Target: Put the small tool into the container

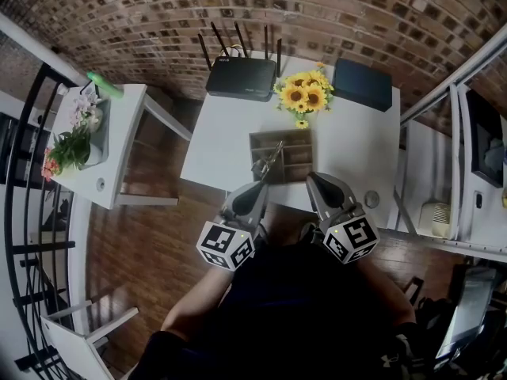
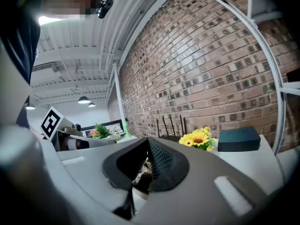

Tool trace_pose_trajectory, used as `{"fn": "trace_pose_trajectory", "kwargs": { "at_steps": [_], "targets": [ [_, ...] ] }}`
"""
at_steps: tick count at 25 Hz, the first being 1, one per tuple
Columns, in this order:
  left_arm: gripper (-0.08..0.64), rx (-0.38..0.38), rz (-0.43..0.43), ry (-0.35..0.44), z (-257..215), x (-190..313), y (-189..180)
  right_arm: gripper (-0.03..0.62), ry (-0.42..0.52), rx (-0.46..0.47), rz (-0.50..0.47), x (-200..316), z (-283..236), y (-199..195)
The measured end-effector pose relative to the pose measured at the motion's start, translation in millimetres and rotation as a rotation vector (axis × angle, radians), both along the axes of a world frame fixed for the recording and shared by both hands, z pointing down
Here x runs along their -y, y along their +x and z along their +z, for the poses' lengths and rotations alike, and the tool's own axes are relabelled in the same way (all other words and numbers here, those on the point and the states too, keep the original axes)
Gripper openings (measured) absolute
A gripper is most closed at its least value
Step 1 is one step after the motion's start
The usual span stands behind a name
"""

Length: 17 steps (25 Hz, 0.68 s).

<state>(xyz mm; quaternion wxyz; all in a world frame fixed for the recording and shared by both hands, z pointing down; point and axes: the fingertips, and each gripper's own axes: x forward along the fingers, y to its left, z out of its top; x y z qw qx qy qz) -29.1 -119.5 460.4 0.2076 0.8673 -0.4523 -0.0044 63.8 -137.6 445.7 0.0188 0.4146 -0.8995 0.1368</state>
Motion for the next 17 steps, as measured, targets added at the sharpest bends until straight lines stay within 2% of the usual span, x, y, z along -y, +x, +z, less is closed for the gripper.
{"fn": "trace_pose_trajectory", "kwargs": {
  "at_steps": [17],
  "targets": [
    [0.003,-0.001,0.007,-0.015,5.7,-1.5,1.2,0.011,0.006,-0.005,0.008,-0.4,1.7,-1.1]
  ]
}}
